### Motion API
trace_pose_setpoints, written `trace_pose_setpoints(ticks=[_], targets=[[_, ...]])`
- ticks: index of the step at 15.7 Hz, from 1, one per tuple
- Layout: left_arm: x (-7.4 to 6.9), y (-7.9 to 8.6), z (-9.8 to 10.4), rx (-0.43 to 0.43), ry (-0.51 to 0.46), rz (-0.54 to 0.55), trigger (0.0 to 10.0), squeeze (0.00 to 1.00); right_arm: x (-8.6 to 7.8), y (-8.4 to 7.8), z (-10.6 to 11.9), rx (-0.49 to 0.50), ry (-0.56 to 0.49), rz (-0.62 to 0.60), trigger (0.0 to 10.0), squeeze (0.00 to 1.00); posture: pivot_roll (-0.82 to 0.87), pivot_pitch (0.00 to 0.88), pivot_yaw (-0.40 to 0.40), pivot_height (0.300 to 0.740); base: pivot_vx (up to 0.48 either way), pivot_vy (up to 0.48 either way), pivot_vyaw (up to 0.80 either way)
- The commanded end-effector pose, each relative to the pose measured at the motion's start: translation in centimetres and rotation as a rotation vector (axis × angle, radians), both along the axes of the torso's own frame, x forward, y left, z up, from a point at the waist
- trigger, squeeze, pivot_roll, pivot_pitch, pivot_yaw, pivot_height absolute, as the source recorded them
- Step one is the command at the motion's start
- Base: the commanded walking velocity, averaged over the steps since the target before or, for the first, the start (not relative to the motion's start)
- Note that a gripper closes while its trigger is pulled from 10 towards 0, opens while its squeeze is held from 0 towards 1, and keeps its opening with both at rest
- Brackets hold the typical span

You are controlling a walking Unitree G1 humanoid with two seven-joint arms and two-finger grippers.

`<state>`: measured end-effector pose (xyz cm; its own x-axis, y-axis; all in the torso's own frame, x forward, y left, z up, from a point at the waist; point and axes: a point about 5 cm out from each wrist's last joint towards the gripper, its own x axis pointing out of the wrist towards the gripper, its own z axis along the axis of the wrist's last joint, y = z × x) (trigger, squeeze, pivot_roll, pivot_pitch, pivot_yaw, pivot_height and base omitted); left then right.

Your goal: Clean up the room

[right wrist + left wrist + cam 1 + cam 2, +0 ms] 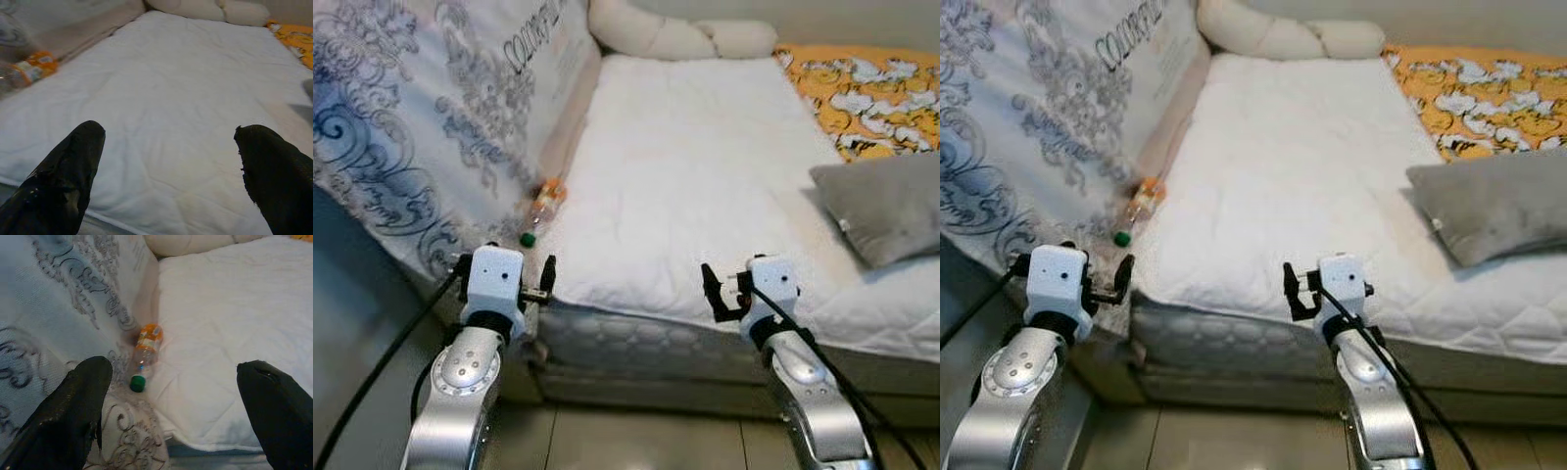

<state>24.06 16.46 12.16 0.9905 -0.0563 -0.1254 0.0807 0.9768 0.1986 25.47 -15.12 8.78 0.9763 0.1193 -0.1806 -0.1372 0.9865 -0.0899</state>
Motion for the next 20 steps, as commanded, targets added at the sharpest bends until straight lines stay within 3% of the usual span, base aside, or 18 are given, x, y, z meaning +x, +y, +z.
trace_pose_setpoints(ticks=[1,2,4,20], targets=[[-0.1,-0.5,0.6,0.009,-0.027,-0.018,10.0,1.00,-0.1,-0.5,0.0,0.020,0.009,-0.020,10.0,0.18,0.04,0.000,-0.004,0.740,0.315,0.000,-0.80],[0.0,-0.5,0.6,0.010,-0.028,-0.019,10.0,1.00,-0.1,-0.5,0.1,0.019,0.003,-0.020,10.0,0.09,0.04,0.000,0.000,0.740,0.315,0.000,-0.80],[0.0,-0.4,0.7,0.011,-0.030,-0.021,10.0,1.00,-0.1,-0.5,0.1,0.011,-0.005,-0.023,10.0,0.00,0.04,0.000,0.005,0.740,0.313,0.000,-0.40],[-0.1,0.8,0.8,0.022,-0.024,0.003,10.0,1.00,0.0,0.3,0.0,0.018,0.011,0.010,10.0,0.00,0.06,0.000,0.006,0.740,0.333,0.000,0.00]])
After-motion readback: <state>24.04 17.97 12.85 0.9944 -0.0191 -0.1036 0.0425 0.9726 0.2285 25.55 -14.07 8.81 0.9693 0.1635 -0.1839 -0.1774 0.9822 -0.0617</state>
